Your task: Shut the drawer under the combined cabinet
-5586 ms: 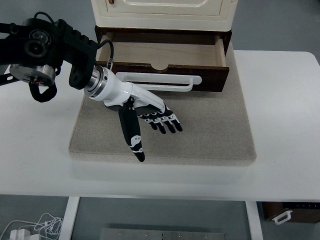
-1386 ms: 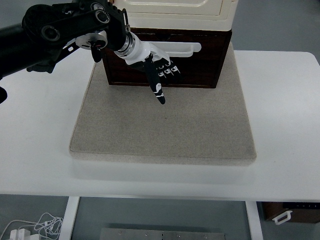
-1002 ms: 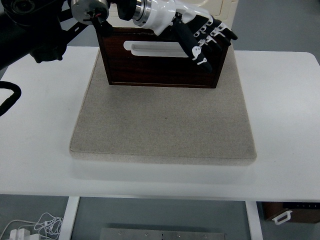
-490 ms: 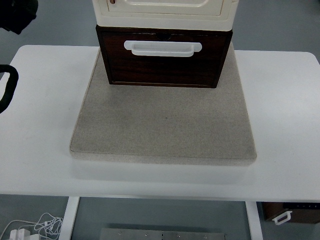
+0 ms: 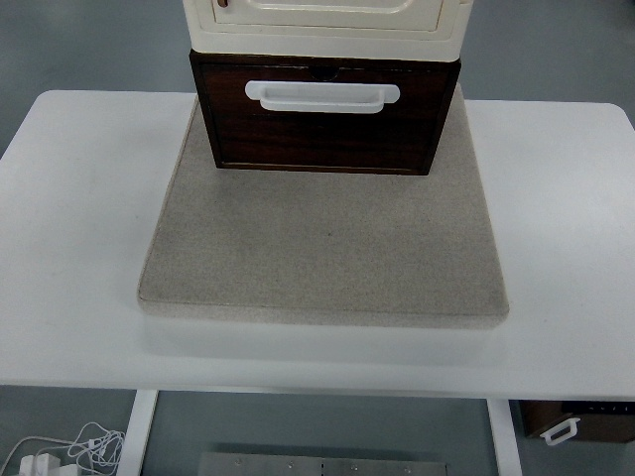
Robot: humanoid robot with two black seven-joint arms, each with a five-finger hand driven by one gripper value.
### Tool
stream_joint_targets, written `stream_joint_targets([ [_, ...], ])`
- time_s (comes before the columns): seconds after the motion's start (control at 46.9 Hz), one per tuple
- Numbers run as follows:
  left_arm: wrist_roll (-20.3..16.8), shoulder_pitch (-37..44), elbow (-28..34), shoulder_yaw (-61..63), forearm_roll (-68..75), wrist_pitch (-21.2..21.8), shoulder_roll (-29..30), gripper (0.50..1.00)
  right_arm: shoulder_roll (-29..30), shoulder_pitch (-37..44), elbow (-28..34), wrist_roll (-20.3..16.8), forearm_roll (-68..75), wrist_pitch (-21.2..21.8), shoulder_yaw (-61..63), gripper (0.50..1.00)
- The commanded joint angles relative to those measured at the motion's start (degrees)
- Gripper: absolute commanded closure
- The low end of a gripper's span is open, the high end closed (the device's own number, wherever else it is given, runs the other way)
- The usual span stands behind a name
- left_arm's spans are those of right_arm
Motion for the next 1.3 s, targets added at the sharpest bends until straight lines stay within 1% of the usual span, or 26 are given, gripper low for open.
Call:
stream_joint_targets([
  [0.0, -0.33, -0.19, 3.13, 0.02, -2.24, 4.51, 0.07, 0.500, 0.00, 0.00, 0.00, 0.00, 0.00, 0.00, 0.00, 0.548],
  [0.128, -0.33, -0.02, 5.77, 0.99, -5.94, 9.61, 0.15, 0.500, 0.00, 0.00, 0.00, 0.00, 0.00, 0.00, 0.00, 0.548],
  [0.299, 0.20, 1.39, 8.49, 1.25, -6.38, 15.41, 0.24, 0.500, 0.00, 0.00, 0.00, 0.00, 0.00, 0.00, 0.00, 0.548],
  [0.405, 0.11, 2.97, 10.42, 1.25, -6.38, 17.61, 0.24, 0.500, 0.00, 0.00, 0.00, 0.00, 0.00, 0.00, 0.00, 0.548],
  [0.49, 0.20, 4.37, 12.27, 0.64, -7.17, 17.70, 0.24, 0.500, 0.00, 0.00, 0.00, 0.00, 0.00, 0.00, 0.00, 0.548],
  [0.618, 0.46, 7.62, 13.94, 1.34, -13.23, 17.70, 0.15, 0.500, 0.00, 0.00, 0.00, 0.00, 0.00, 0.00, 0.00, 0.548],
  [0.853, 0.46, 15.71, 14.12, 1.34, -14.64, 17.35, -0.72, 0.500, 0.00, 0.00, 0.00, 0.00, 0.00, 0.26, 0.44, 0.548],
  [1.023, 0.28, 20.02, 14.12, 1.34, -17.71, 16.47, -2.66, 0.500, 0.00, 0.00, 0.00, 0.00, 0.00, 0.35, 0.09, 0.548],
  [1.151, 0.28, 22.22, 14.21, 1.43, -19.21, 12.61, -5.11, 0.500, 0.00, 0.00, 0.00, 0.00, 0.00, 0.35, 0.09, 0.548],
  [1.279, 0.28, 22.92, 15.87, 1.52, -19.21, 10.84, -8.19, 0.500, 0.00, 0.00, 0.00, 0.00, 0.00, 0.35, 0.09, 0.548],
])
